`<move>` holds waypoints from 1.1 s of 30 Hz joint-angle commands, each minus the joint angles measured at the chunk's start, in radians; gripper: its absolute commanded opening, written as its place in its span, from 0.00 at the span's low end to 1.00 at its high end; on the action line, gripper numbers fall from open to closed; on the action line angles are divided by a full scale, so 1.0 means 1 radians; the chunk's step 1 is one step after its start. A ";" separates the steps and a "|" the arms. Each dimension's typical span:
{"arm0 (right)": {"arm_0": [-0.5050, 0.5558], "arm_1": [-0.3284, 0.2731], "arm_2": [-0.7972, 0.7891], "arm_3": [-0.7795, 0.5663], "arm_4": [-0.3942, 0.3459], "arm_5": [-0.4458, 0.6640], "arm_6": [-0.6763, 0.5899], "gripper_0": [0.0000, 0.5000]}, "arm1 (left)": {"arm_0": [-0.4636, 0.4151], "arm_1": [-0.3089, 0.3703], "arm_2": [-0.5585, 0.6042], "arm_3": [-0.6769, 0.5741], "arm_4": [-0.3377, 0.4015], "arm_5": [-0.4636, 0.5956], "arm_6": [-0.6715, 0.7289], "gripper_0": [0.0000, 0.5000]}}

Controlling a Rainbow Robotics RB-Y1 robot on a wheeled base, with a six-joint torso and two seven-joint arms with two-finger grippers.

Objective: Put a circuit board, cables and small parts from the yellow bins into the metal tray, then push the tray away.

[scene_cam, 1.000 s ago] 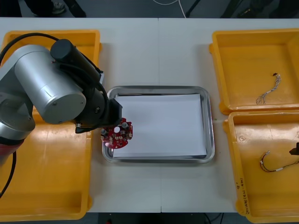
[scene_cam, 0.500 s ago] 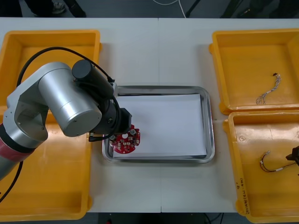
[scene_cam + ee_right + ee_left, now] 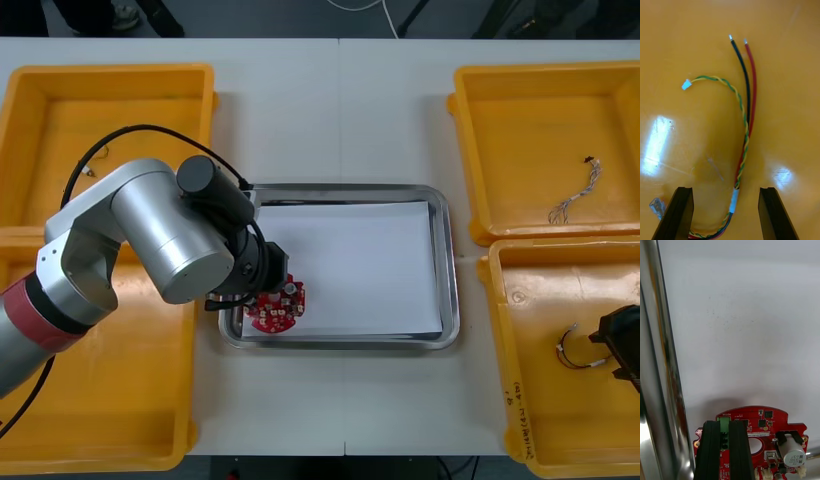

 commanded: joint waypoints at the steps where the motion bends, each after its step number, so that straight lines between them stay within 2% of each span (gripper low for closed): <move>1: -0.026 0.021 0.018 0.002 0.021 -0.006 -0.056 1.00 | -0.032 -0.021 -0.027 0.007 -0.014 -0.039 0.021 0.00; 10: -0.020 0.029 0.063 0.002 0.056 -0.016 -0.062 1.00 | -0.025 -0.021 -0.027 0.007 -0.011 -0.054 0.025 0.01; 11: -0.018 0.033 0.068 0.002 0.062 -0.016 -0.064 1.00 | -0.025 -0.021 -0.027 0.007 -0.008 -0.056 0.027 0.22; 12: -0.017 0.038 0.072 0.002 0.068 -0.016 -0.064 1.00 | -0.025 -0.021 -0.027 0.006 -0.008 -0.060 0.028 0.61; 14: -0.017 0.044 0.077 0.003 0.077 -0.016 -0.067 1.00 | -0.025 -0.021 -0.027 0.007 -0.006 -0.068 0.035 0.97; 15: -0.017 0.052 0.078 0.003 0.084 -0.016 -0.067 1.00 | -0.025 -0.023 -0.027 0.007 -0.005 -0.071 0.039 1.00; 24: -0.007 0.061 0.078 0.003 0.100 -0.025 -0.070 1.00 | -0.025 -0.021 -0.027 0.006 0.001 -0.076 0.059 1.00; 26: -0.003 0.061 0.080 0.003 0.099 -0.031 -0.070 0.77 | -0.026 -0.021 -0.027 0.006 0.001 -0.079 0.061 1.00; 28: -0.001 0.061 0.081 0.003 0.099 -0.035 -0.070 0.24 | -0.025 -0.021 -0.024 0.003 0.003 -0.079 0.062 1.00; 29: -0.001 0.061 0.081 0.003 0.099 -0.035 -0.070 0.16 | -0.025 -0.021 -0.023 0.003 0.003 -0.077 0.064 1.00; 30: -0.001 0.061 0.081 0.003 0.099 -0.035 -0.070 0.01 | -0.025 -0.021 -0.018 0.000 0.003 -0.076 0.064 1.00; 33: -0.001 0.061 0.081 0.003 0.096 -0.037 -0.070 0.00 | -0.026 -0.021 -0.004 -0.011 0.006 -0.059 0.061 1.00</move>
